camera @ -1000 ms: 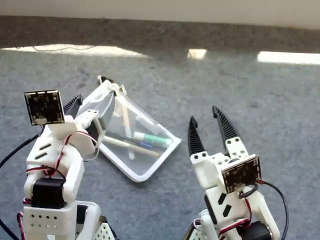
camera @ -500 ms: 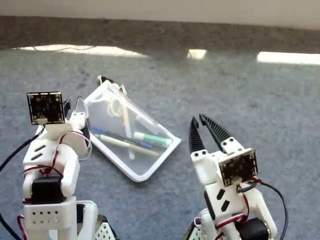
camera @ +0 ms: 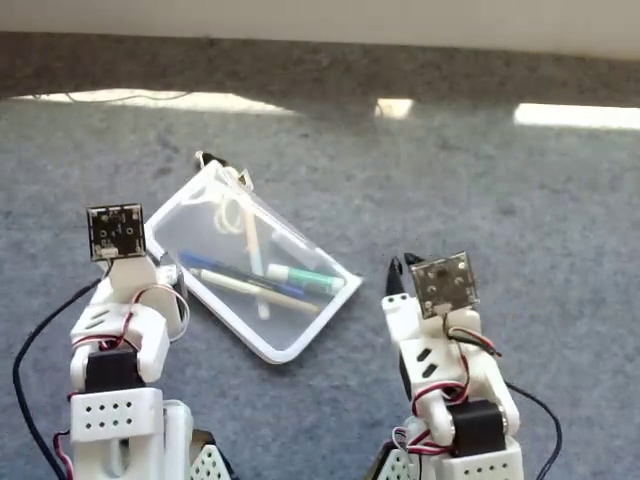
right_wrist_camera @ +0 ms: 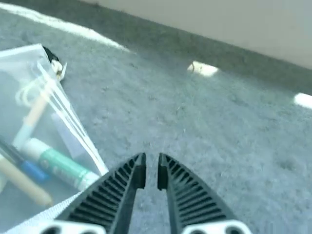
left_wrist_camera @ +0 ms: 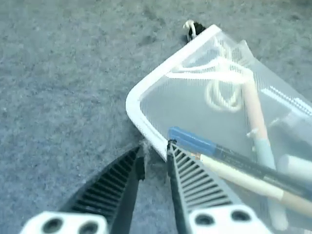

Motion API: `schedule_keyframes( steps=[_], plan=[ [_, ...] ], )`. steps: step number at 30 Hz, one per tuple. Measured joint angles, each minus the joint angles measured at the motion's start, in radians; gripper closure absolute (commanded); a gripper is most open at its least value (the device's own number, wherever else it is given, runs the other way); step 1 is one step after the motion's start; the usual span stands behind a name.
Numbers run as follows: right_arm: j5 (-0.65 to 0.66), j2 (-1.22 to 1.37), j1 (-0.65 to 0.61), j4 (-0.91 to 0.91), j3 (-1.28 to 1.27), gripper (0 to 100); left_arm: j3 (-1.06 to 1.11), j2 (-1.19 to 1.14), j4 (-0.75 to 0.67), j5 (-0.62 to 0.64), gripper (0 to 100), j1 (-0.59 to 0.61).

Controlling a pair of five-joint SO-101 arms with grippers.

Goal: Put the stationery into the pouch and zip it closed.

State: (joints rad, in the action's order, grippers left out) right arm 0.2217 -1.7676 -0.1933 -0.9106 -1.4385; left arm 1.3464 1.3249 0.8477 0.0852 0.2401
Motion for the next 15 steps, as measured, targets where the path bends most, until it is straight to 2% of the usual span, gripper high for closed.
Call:
schedule_keyframes(
  steps=[9, 15],
  plan=[
    [-0.003, 0.0, 0.0, 0.0, -0.207, 95.7, 0.124, 0.0, 0.0, 0.0, 92, 0.0],
    [-0.193, 0.0, 0.0, 0.0, -0.233, 95.7, 0.198, 0.0, -0.068, 0.0, 92, 0.0]
  ],
)
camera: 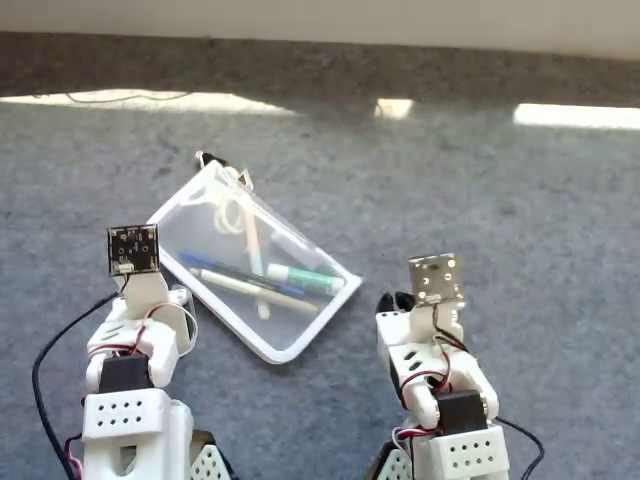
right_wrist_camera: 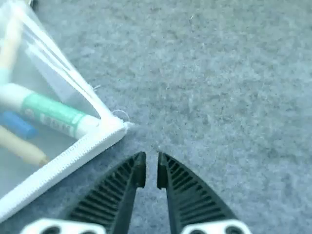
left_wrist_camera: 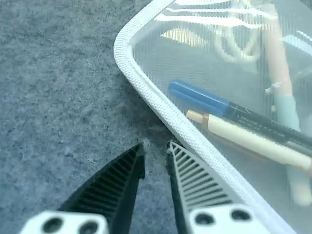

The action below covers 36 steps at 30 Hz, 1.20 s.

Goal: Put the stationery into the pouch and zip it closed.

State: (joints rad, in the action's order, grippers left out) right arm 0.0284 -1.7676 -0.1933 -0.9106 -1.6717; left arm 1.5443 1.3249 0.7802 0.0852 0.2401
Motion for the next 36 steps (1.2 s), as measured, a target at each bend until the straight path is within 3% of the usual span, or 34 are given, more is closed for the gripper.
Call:
schedule_keyframes(
  steps=[10, 19, 36],
  plan=[
    [-0.055, 0.002, 0.0, -0.006, 0.0, 95.7, 0.109, 0.0, -0.12, 0.0, 92, -0.057],
    [-0.055, 0.002, 0.0, -0.253, 0.0, 95.7, 0.133, 0.002, -0.123, 0.0, 92, -0.081],
    [-0.055, 0.002, 0.0, -0.262, 0.0, 95.7, 0.133, 0.002, -0.123, 0.0, 92, -0.078]
  ],
)
